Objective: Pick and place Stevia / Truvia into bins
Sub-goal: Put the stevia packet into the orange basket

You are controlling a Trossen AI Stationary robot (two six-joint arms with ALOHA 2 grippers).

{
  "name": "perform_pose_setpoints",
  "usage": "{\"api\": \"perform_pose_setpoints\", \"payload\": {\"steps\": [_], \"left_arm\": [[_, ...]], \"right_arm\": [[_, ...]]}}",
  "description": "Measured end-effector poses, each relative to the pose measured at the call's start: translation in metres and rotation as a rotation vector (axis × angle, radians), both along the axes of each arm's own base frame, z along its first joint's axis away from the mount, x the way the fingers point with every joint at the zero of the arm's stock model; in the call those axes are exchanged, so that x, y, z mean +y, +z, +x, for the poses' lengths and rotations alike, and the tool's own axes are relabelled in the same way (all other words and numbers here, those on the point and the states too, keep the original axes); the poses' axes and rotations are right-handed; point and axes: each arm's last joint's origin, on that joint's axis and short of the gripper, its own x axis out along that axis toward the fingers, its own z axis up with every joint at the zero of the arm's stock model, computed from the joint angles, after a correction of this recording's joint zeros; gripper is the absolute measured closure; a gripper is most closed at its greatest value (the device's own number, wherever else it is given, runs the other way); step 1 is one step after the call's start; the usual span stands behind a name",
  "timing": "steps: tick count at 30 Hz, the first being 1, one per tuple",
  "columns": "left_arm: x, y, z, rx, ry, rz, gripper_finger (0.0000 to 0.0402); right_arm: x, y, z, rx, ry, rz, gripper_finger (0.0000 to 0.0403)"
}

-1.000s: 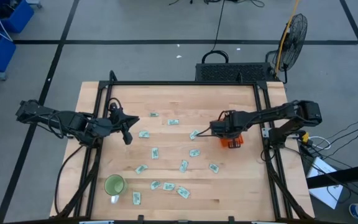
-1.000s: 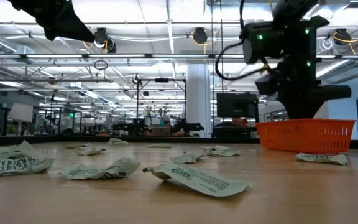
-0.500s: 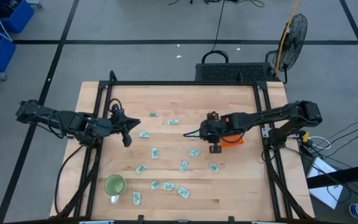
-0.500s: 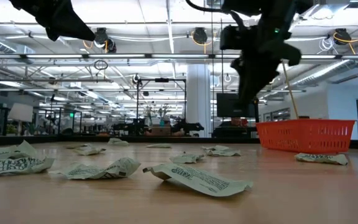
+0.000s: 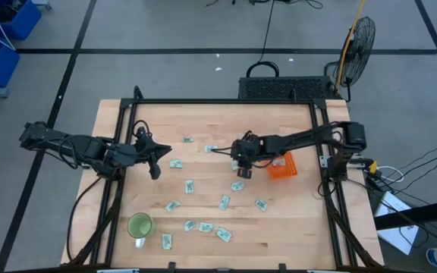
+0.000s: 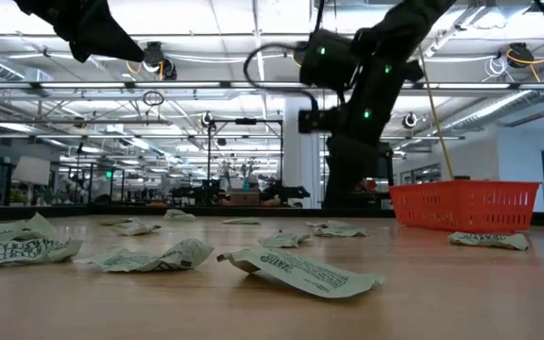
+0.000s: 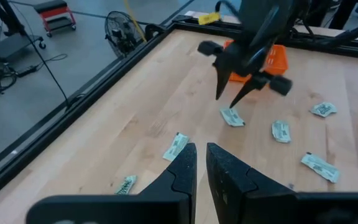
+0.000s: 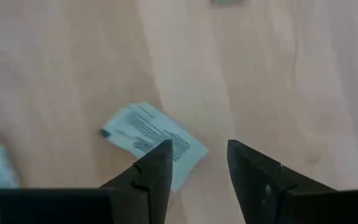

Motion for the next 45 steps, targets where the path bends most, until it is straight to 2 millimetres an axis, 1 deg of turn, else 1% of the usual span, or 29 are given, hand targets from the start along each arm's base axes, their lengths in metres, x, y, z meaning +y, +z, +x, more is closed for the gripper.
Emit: {"api": "perform_pose_setpoints", "payload": {"steps": [2,5,11,14,19,21,24,26,28,30,33,35,36,38,40,42,45], "left_arm": [[0.0,0.0,0.0,0.003,0.0,0.001,0.0357],[0.0,0.0,0.0,0.003,0.0,0.001,0.0357],[0.0,0.0,0.0,0.003,0.0,0.0,0.0357],[0.0,-0.001,0.0,0.007,0.001,0.0,0.0357],[0.0,-0.002,-0.001,0.011,0.011,-0.016,0.0357],[0.0,-0.002,-0.001,0.02,0.012,-0.014,0.0357],[0.001,-0.004,-0.002,0.03,0.022,-0.028,0.0357],[0.001,-0.005,-0.003,0.041,0.028,-0.034,0.0357],[0.001,-0.006,-0.004,0.046,0.036,-0.045,0.0357],[0.001,-0.006,-0.004,0.046,0.041,-0.052,0.0357],[0.001,-0.006,-0.004,0.043,0.045,-0.059,0.0357],[0.001,-0.006,-0.004,0.043,0.045,-0.059,0.0357],[0.001,-0.006,-0.004,0.041,0.046,-0.059,0.0357],[0.001,-0.006,-0.004,0.035,0.046,-0.06,0.0357],[0.001,-0.006,-0.004,0.033,0.047,-0.061,0.0357],[0.001,-0.005,-0.003,0.031,0.049,-0.066,0.0357],[0.001,-0.006,-0.003,0.031,0.047,-0.066,0.0357]], "right_arm": [[-0.002,-0.008,0.001,0.018,-0.029,0.013,0.0259],[-0.001,-0.015,0.002,0.037,-0.032,0.017,0.0264],[-0.003,-0.015,0.002,0.035,-0.049,0.027,0.028],[-0.003,-0.015,0.001,0.04,-0.049,0.027,0.0307],[-0.003,-0.015,0.001,0.044,-0.034,0.019,0.0385],[-0.003,-0.015,0.002,0.046,-0.013,0.01,0.0396],[-0.003,-0.014,0.001,0.047,-0.003,0.005,0.0397],[-0.001,-0.008,-0.002,0.058,0.002,0.006,0.0401],[0.002,0.005,-0.005,0.054,0.009,0.0,0.0401],[0.007,0.024,-0.011,0.04,0.013,-0.027,0.0402],[0.013,0.053,-0.024,0.029,0.014,-0.069,0.0402],[0.014,0.064,-0.029,-0.045,0.012,-0.05,0.0402],[0.014,0.066,-0.028,-0.103,-0.003,-0.041,0.0402],[0.014,0.06,-0.025,-0.166,-0.009,-0.042,0.0399],[0.012,0.047,-0.025,-0.144,0.019,-0.059,0.0387],[0.009,0.034,-0.025,-0.118,0.009,-0.05,0.0367],[0.002,0.009,-0.025,-0.062,0.003,-0.001,0.0327]]}}
